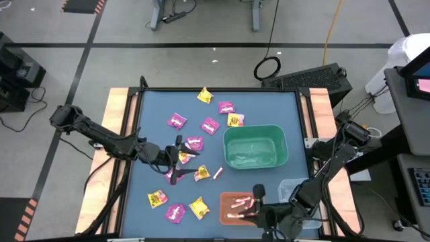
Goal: Sort candy
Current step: Put the white candy into the orange bin
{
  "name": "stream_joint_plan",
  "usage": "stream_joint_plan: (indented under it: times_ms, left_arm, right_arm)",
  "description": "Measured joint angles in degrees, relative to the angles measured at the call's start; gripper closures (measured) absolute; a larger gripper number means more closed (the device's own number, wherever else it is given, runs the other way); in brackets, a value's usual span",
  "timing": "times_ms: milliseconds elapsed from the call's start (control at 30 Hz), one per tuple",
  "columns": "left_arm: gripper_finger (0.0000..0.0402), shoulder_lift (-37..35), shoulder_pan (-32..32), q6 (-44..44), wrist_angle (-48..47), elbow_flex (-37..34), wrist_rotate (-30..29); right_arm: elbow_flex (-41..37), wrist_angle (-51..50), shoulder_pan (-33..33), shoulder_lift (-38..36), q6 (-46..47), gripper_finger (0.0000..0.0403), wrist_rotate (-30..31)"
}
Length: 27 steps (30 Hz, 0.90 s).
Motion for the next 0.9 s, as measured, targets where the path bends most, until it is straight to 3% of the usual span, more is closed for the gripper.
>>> stream_joint_plan:
  times_ms: [233,433,533,700,900]
  left_arm:
    - [0.0104,1.7,0.0,-1.2,0.7,0.0,-0.6]
    - [0.0104,6.4,-0.7,-5.3,10.3,0.0,3.1]
    - [0.0104,9.3,-2.1,-5.6,10.9,0.0,1.8]
    - [0.0104,16.0,-5.3,-10.2,12.4,0.3,-1.3]
    - [0.0104,26.0,-8.8,-10.2,13.5,5.9,-7.0]
  right_arm:
    - [0.0,-13.6,-5.4,0.0,20.4,0.0364,-11.0]
    - [0.0,-23.3,-9.9,0.0,30.8,0.0364,-19.6]
    - [0.0,-24.6,-10.8,0.0,33.3,0.0364,-23.0]
    - [0.0,-24.7,-10.2,0.0,34.1,0.0364,-23.9]
    - [0.0,-25.3,-9.7,0.0,34.5,0.0355,-24.2]
